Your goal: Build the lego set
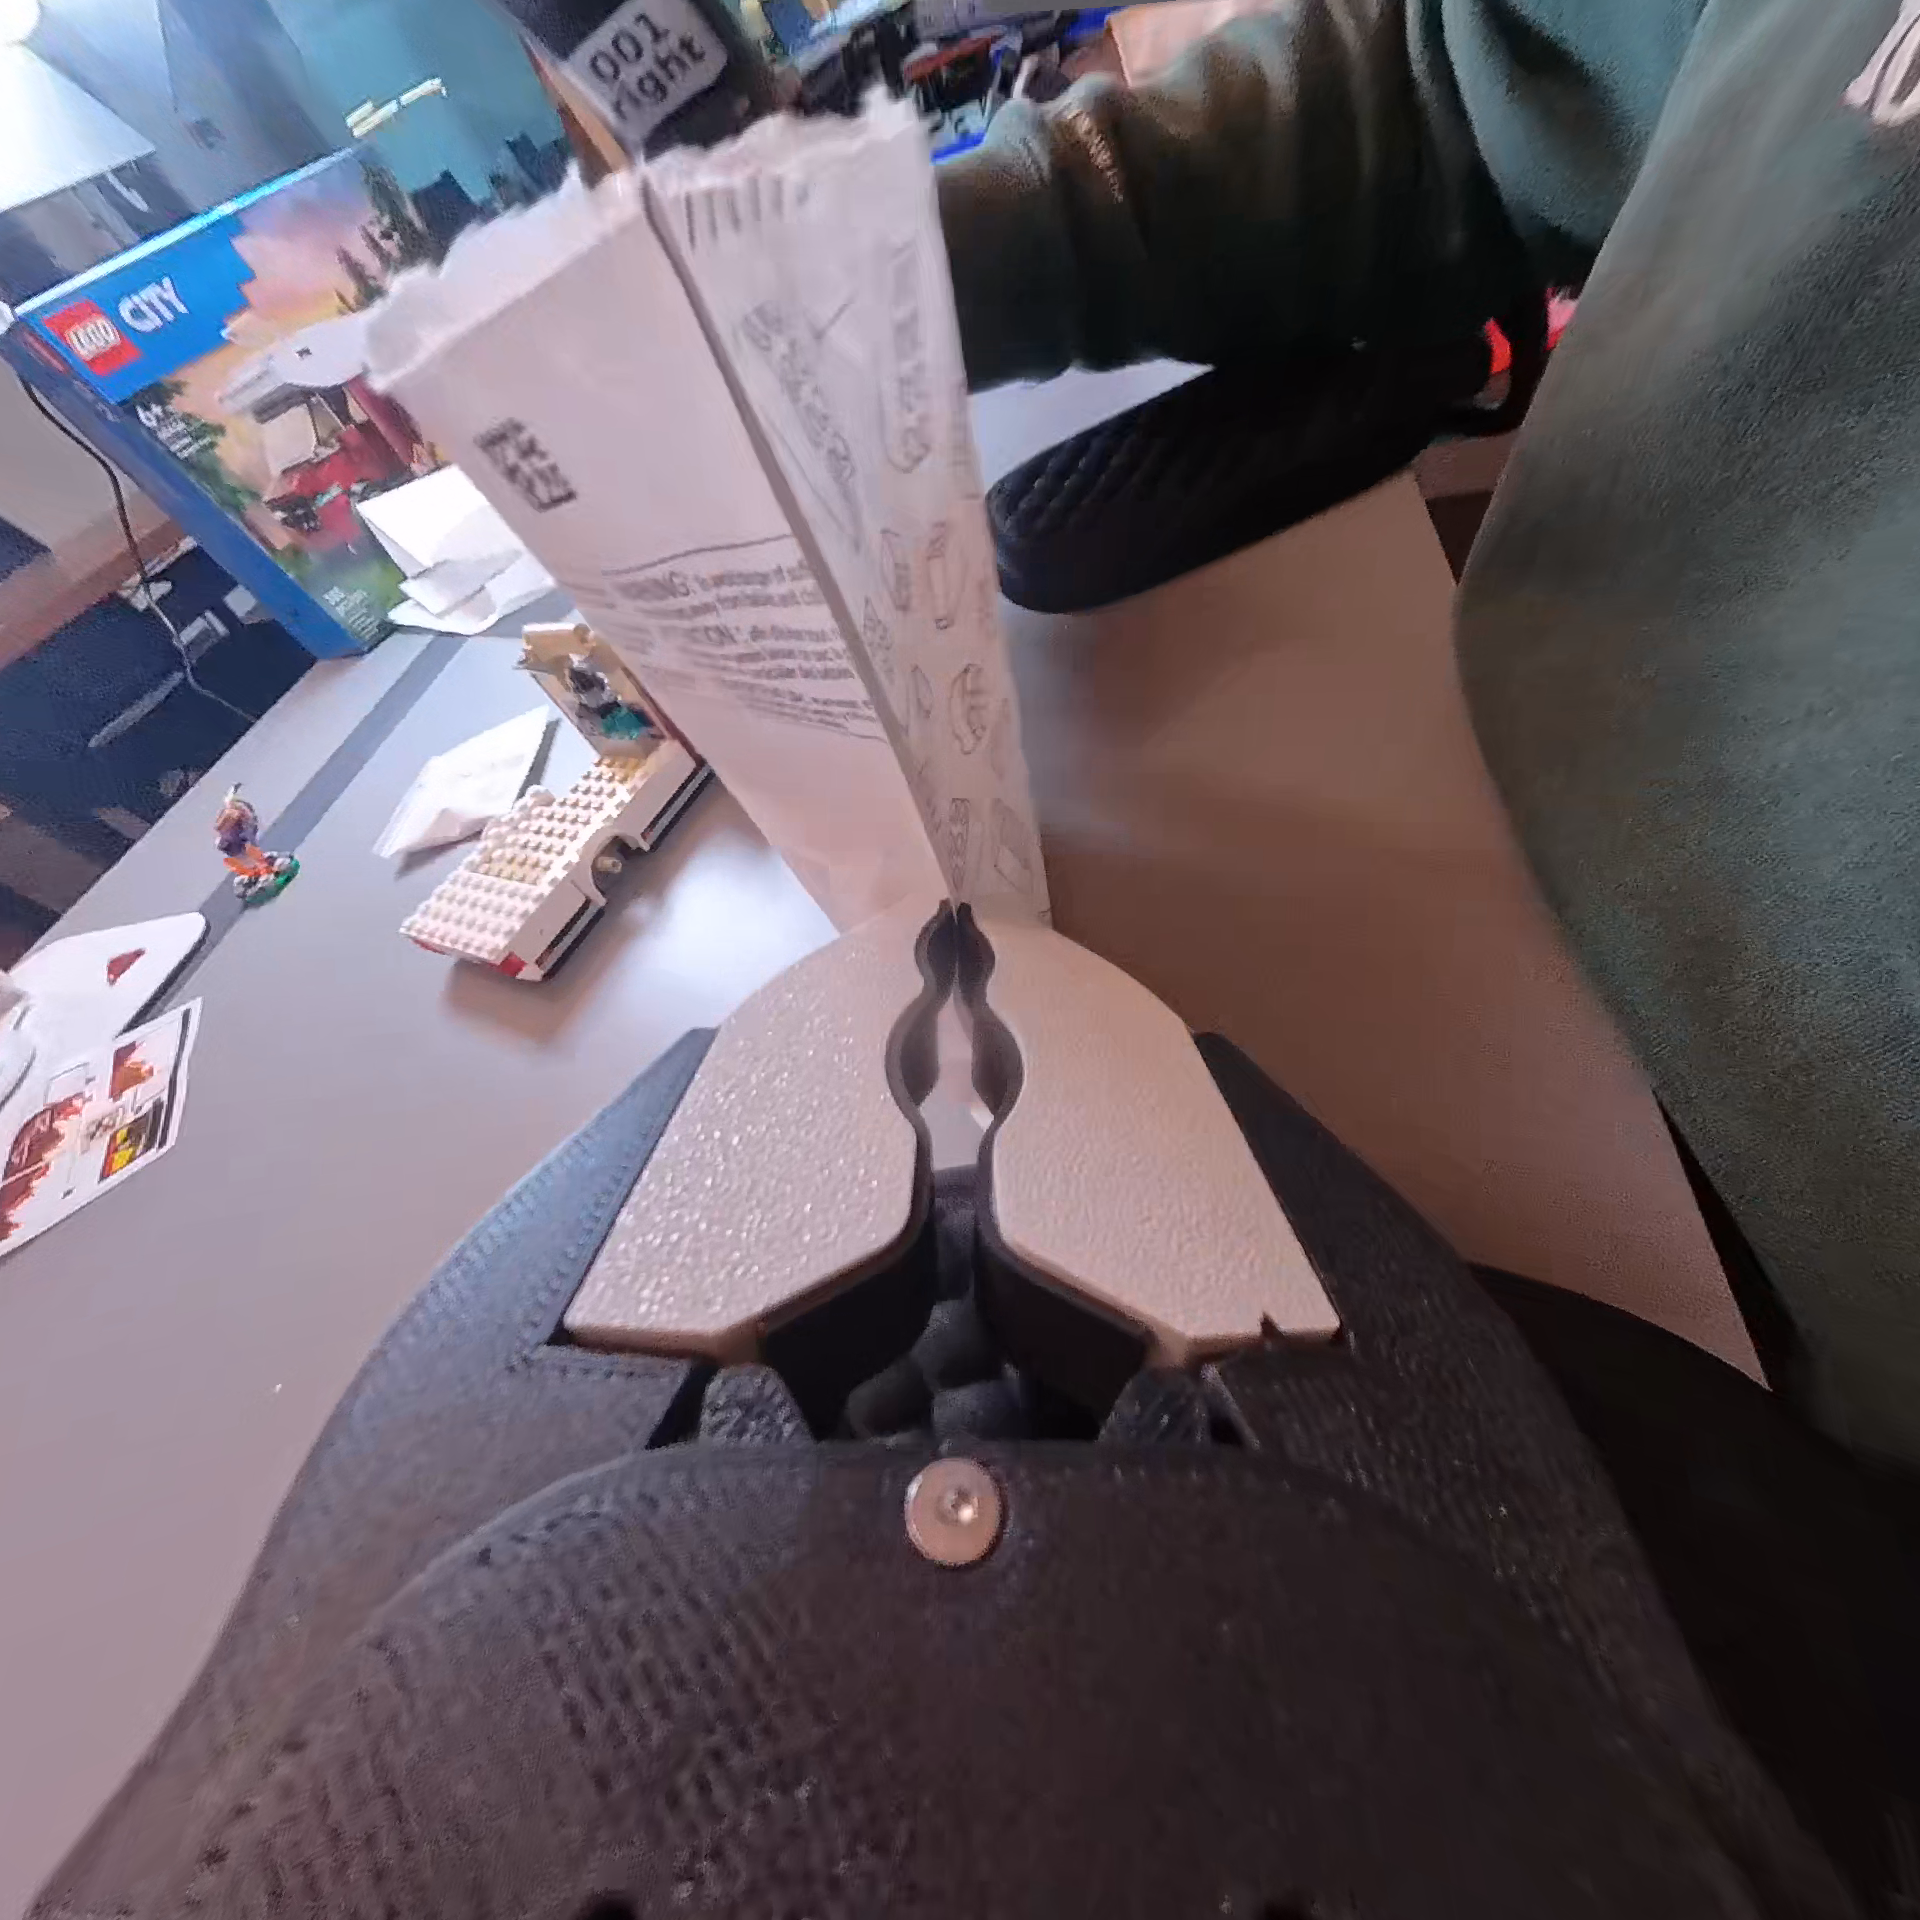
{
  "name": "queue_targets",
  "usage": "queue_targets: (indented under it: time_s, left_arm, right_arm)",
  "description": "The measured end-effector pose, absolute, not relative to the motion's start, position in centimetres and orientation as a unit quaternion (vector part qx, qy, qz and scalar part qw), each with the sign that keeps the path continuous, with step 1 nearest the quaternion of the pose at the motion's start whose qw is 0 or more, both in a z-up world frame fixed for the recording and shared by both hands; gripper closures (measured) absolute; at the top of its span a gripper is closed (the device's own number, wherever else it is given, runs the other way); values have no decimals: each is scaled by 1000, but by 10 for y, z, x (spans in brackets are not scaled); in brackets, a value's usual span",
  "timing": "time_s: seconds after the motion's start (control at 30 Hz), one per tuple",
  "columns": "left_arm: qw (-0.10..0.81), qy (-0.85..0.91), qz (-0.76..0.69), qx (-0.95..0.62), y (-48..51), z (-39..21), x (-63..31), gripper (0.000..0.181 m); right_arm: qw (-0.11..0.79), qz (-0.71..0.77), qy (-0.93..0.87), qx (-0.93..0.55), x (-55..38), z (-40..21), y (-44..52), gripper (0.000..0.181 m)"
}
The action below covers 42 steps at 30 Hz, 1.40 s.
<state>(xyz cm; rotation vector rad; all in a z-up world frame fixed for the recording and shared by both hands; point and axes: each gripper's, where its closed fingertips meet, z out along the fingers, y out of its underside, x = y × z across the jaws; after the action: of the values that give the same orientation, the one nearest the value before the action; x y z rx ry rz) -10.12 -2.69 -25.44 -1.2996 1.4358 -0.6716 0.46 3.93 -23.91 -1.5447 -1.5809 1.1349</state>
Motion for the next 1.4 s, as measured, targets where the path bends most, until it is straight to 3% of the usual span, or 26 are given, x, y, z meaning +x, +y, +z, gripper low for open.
queue_targets:
  time_s: [0.13,0.27,0.43,0.63,0.7,0.77,0.9,1.27,1.4]
  left_arm:
    - [528,577,-271,-561,-24,-253,-106,179]
    - [527,531,-258,-611,-16,-236,-134,154]
    - [524,433,-48,-732,20,-194,-278,142]
    - [268,435,151,-846,32,-289,-408,126]
    - [237,471,139,-839,33,-311,-399,152]
    - [228,505,153,-818,37,-313,-385,154]
    - [271,542,56,-793,41,-315,-304,154]
    - [284,605,11,-744,91,-315,-170,156]
    - [341,611,7,-714,106,-303,-138,149]
  right_arm:
    - [357,394,-631,-565,7,-238,32,181]
    - [378,366,-625,-577,16,-239,37,181]
    - [392,352,-602,-600,30,-240,49,181]
    - [398,352,-586,-612,37,-240,58,181]
    - [396,350,-585,-614,38,-240,57,181]
    - [394,344,-587,-618,40,-241,55,181]
    - [393,332,-586,-626,47,-240,51,181]
    - [388,334,-580,-633,57,-240,35,181]
    - [394,338,-574,-633,56,-240,34,181]
